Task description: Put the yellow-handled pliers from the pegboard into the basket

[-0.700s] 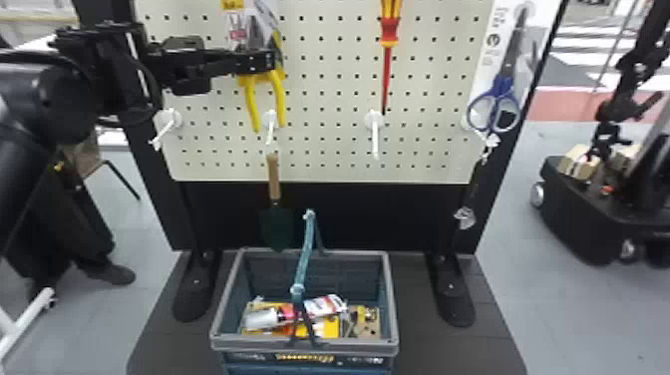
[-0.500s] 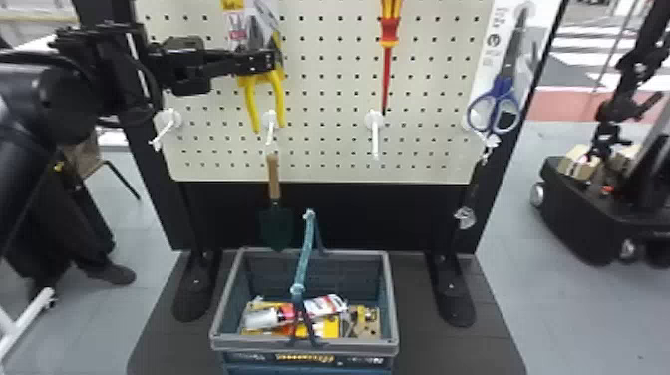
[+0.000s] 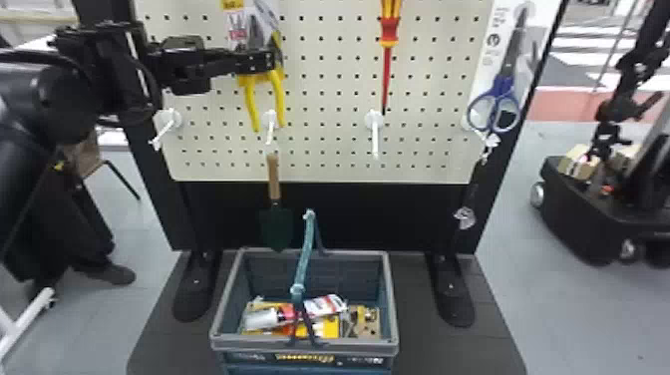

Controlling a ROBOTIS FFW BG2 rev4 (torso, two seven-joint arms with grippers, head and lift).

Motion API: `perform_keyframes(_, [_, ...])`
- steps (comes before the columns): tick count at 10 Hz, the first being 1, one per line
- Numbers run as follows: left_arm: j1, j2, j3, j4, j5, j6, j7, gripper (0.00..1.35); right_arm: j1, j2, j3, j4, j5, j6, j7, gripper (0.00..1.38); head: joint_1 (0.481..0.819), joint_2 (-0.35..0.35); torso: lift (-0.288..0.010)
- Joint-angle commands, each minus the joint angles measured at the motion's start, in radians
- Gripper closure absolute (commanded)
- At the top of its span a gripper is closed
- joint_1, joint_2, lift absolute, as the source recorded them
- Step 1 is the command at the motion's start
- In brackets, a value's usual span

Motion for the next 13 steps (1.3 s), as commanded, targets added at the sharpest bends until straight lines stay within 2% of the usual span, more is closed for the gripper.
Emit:
perform_keyframes(1, [0.002,0.003,0.009,-0.042,-0.008,0.016,0.002,1.20,0.000,0.001,0.000,0.000,0.000,0.000,0.000,0.13,0.549,0.000,-0.100])
perform_keyframes(4, [0.034,-0.006,0.046,-0.113,-0.020,0.035,0.009,1.20,0.000,0.001,0.000,-0.002,0.000,0.000,-0.002,0.13,0.549,0.000,-0.100])
perform_keyframes(5, [0.075,-0.016,0.084,-0.145,-0.032,0.036,0.009,1.20,-0.002,0.001,0.000,-0.002,0.000,0.000,-0.002,0.13,0.549,0.000,-0.100])
perform_keyframes(8, [0.281,-0.057,0.223,-0.297,-0.054,0.052,0.017,1.20,0.013,0.001,0.001,-0.022,-0.005,0.000,-0.005,0.13,0.549,0.000,-0.100])
perform_keyframes(11, [0.475,-0.114,0.333,-0.442,-0.112,0.052,0.026,1.20,0.017,0.001,0.001,-0.034,-0.008,0.000,-0.009,0.13,0.549,0.000,-0.100])
perform_keyframes(13, [0.608,-0.174,0.394,-0.506,-0.169,-0.013,0.062,1.20,0.024,0.001,0.001,-0.039,-0.010,0.002,-0.009,0.13,0.549,0.000,-0.100])
